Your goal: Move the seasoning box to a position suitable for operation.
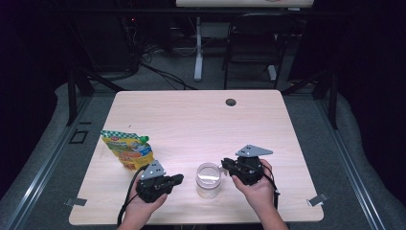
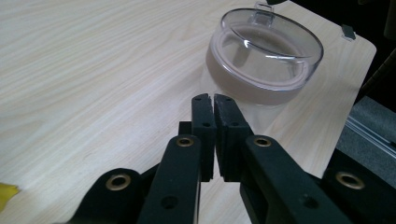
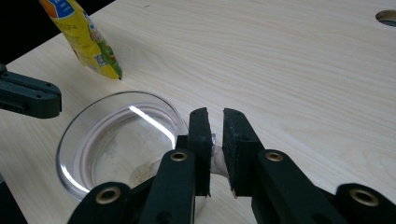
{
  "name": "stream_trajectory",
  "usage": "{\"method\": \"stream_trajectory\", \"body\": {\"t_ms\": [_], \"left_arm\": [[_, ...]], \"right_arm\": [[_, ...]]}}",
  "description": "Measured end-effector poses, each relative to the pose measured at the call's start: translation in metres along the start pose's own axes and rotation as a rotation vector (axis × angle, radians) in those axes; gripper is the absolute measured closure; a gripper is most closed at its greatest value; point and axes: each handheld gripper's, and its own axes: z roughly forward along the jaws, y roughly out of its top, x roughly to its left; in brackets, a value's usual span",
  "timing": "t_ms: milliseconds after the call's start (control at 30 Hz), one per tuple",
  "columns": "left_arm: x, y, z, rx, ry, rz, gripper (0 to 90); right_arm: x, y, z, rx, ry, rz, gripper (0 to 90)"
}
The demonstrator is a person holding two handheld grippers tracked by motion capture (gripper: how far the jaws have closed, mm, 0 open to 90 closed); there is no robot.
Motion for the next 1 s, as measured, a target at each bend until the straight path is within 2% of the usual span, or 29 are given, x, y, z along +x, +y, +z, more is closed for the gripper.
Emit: {"method": "stream_trajectory", "body": {"t_ms": [67, 300, 400, 433, 467, 567, 767, 833, 1000], "left_arm": [[-0.002, 0.000, 0.003, 0.007, -0.011, -0.003, 90.0], [-0.013, 0.001, 0.013, 0.028, -0.044, 0.038, 90.0], [-0.016, 0.002, 0.016, 0.032, -0.053, 0.042, 90.0], [-0.018, 0.002, 0.017, 0.032, -0.039, 0.044, 90.0], [-0.019, 0.002, 0.018, 0.034, -0.054, 0.046, 90.0], [-0.021, 0.002, 0.021, 0.041, -0.058, 0.057, 90.0], [-0.023, 0.004, 0.026, 0.045, -0.063, 0.061, 90.0], [-0.024, 0.004, 0.026, 0.047, -0.051, 0.064, 90.0], [-0.024, 0.006, 0.025, 0.040, -0.062, 0.060, 90.0]], "right_arm": [[0.000, -0.001, 0.001, 0.005, 0.001, 0.001, 81.7], [-0.001, -0.003, 0.001, -0.002, 0.012, 0.010, 83.2], [-0.001, -0.003, 0.001, -0.007, 0.012, 0.023, 83.3], [-0.001, -0.003, 0.001, -0.008, 0.012, 0.023, 83.3], [-0.001, -0.003, 0.001, -0.008, 0.014, 0.024, 83.3], [-0.001, -0.004, 0.001, -0.010, 0.012, 0.023, 83.3], [-0.001, -0.004, 0.001, -0.011, 0.013, 0.022, 83.3], [-0.001, -0.004, 0.001, -0.011, 0.014, 0.024, 83.3], [-0.002, -0.005, 0.001, -0.012, 0.023, 0.030, 83.3]]}}
